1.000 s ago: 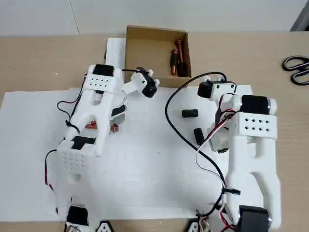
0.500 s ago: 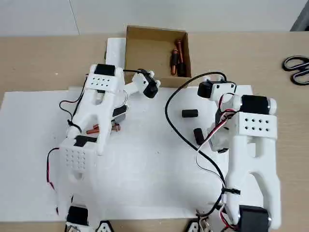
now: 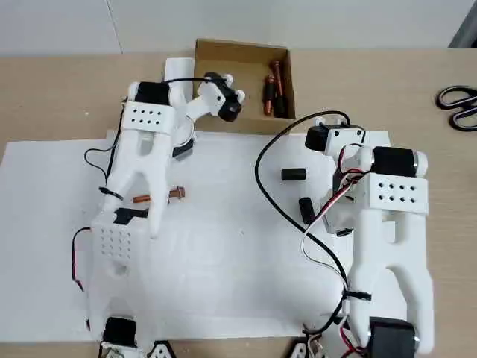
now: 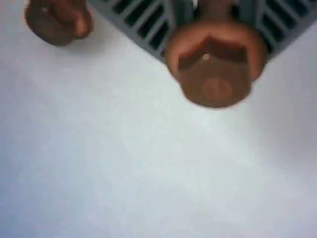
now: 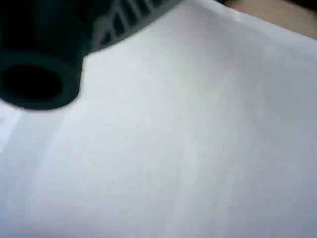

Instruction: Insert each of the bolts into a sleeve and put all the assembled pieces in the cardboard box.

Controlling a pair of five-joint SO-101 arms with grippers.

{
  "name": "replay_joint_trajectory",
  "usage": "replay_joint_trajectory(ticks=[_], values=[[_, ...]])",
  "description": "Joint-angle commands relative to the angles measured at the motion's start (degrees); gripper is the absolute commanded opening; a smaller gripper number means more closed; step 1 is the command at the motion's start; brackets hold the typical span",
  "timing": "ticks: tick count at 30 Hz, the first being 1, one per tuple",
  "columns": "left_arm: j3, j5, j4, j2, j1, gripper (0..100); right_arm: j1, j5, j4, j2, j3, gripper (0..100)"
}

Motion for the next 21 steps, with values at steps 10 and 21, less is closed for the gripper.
replay_joint_trajectory(ticks=[10,21], values=[[1.3,18.1,1.1,-21.0,2.5,1,0.0,0.0,0.0,-2.2,-0.7,0.6],[1.2,34.2,1.1,-28.9,2.6,1,-6.4,-6.8,0.1,-2.2,-7.8,0.4]])
